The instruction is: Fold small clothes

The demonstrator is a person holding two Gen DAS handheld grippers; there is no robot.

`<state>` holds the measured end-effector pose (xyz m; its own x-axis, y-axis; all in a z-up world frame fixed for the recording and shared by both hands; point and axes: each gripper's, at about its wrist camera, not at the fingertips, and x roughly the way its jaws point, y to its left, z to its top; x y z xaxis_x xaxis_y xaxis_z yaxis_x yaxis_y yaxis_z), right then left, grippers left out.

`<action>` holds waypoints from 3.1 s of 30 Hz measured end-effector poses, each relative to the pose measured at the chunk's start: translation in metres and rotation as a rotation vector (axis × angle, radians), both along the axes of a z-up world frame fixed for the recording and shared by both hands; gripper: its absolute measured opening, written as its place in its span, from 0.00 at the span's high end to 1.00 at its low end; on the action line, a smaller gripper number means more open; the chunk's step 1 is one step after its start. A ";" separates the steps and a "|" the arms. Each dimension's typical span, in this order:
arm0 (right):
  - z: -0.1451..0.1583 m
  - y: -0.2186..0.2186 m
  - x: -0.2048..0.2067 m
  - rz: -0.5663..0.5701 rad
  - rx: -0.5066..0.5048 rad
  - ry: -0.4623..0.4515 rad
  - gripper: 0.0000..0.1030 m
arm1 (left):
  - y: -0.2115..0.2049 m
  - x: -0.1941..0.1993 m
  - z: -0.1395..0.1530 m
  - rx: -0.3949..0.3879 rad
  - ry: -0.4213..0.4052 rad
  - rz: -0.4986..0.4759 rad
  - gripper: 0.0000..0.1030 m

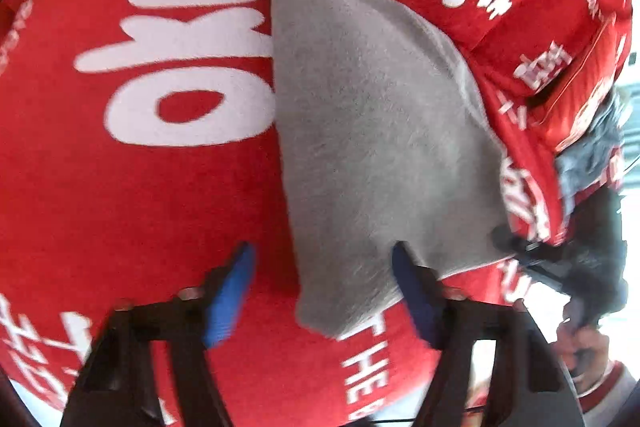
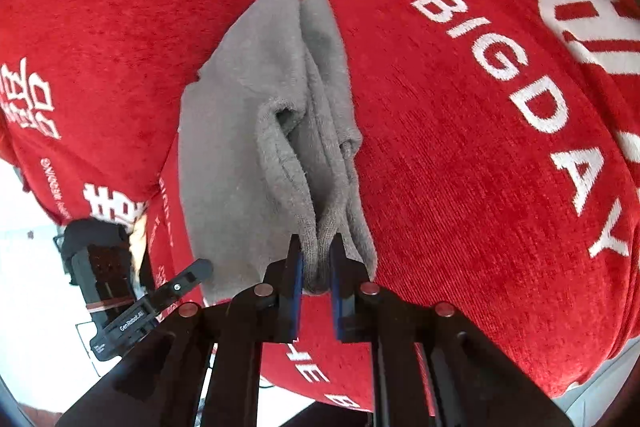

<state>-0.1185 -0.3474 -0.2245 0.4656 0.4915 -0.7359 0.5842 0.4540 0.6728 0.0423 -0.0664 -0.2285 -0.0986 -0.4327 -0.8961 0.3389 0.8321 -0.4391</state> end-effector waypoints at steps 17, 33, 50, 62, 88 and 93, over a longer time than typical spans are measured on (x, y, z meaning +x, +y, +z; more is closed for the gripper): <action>-0.022 0.018 -0.005 -0.015 -0.034 0.038 0.88 | -0.004 -0.018 0.010 0.084 -0.140 -0.130 0.74; 0.000 0.032 -0.015 -0.017 -0.141 0.130 0.78 | 0.023 -0.027 0.041 0.252 -0.282 -0.122 0.19; 0.039 0.060 -0.031 0.024 -0.231 0.129 0.22 | 0.036 -0.030 0.046 0.265 -0.258 -0.120 0.16; 0.046 -0.019 0.060 0.103 -0.211 -0.002 0.22 | 0.014 0.005 0.046 0.219 -0.157 0.039 0.00; -0.011 -0.076 0.087 0.265 -0.064 0.023 0.91 | -0.036 0.024 0.020 0.306 -0.159 0.094 0.00; -0.011 -0.084 0.078 0.238 -0.032 0.031 0.91 | -0.042 0.025 0.021 0.317 -0.168 0.086 0.00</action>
<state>-0.0406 -0.4319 -0.2353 0.3163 0.5609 -0.7651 0.4785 0.6021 0.6392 0.0670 -0.1086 -0.2079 0.0864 -0.1317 -0.9875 0.3074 0.9464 -0.0993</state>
